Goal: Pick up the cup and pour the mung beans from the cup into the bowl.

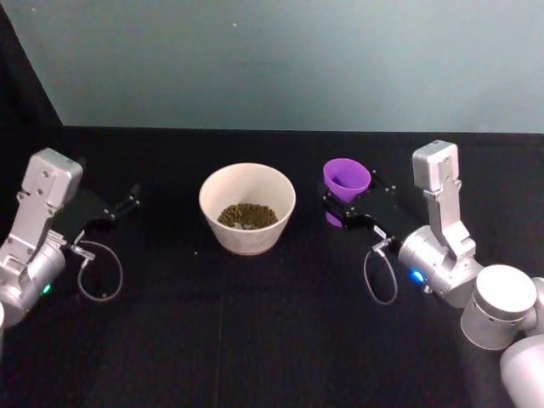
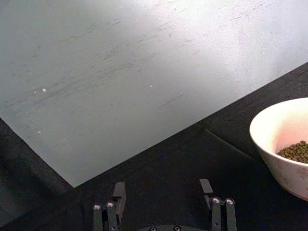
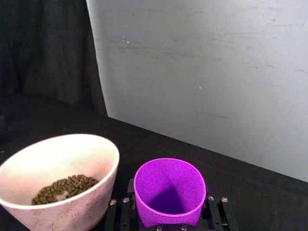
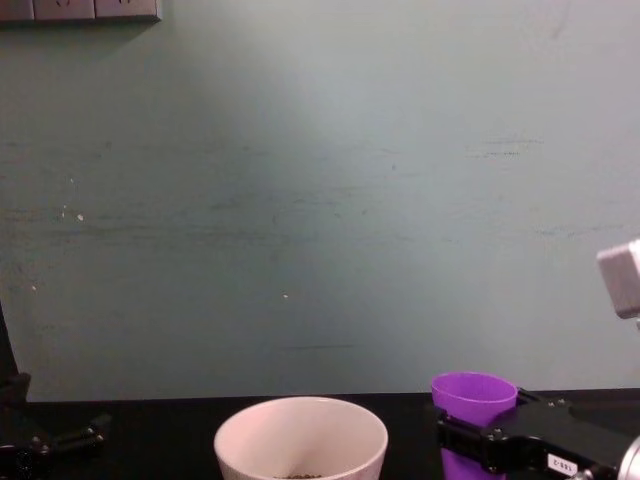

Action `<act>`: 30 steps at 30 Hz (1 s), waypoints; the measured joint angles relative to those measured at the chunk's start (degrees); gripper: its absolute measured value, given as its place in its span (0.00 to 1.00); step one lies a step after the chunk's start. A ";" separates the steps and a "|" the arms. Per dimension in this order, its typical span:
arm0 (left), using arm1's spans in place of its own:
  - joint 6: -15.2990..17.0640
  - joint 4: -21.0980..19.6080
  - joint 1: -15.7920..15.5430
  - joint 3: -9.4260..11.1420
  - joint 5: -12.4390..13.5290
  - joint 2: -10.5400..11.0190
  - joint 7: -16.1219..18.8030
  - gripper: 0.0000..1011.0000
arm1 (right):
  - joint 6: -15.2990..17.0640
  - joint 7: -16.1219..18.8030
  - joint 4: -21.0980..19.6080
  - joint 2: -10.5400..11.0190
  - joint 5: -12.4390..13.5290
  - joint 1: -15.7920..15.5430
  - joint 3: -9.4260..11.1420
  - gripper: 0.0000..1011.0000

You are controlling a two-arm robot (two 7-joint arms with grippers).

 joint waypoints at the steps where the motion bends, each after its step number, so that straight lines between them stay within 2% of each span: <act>1: 0.00 0.00 0.00 0.00 0.00 0.00 0.00 0.99 | -0.03 -0.13 0.07 0.07 -0.08 0.03 -0.13 0.72; 9: 0.00 0.00 0.00 0.00 0.00 0.00 0.00 0.99 | -0.43 -1.38 1.09 0.58 -0.15 0.46 -1.53 0.72; 21: 0.00 0.00 0.00 0.00 0.00 0.00 0.00 0.99 | -1.40 -1.85 2.16 0.79 0.78 1.03 -2.42 0.72; 26: 0.00 0.00 0.00 0.00 0.00 0.00 0.00 0.99 | -1.76 -1.84 2.26 0.83 1.45 1.06 -2.42 0.82; 29: 0.00 0.00 0.00 0.00 0.00 0.00 0.00 0.99 | -1.88 -1.89 2.07 0.83 1.89 0.93 -2.37 0.92; 30: 0.00 0.00 0.00 0.00 0.00 0.00 0.00 0.99 | -1.89 -1.89 1.97 0.84 1.97 0.89 -2.36 0.92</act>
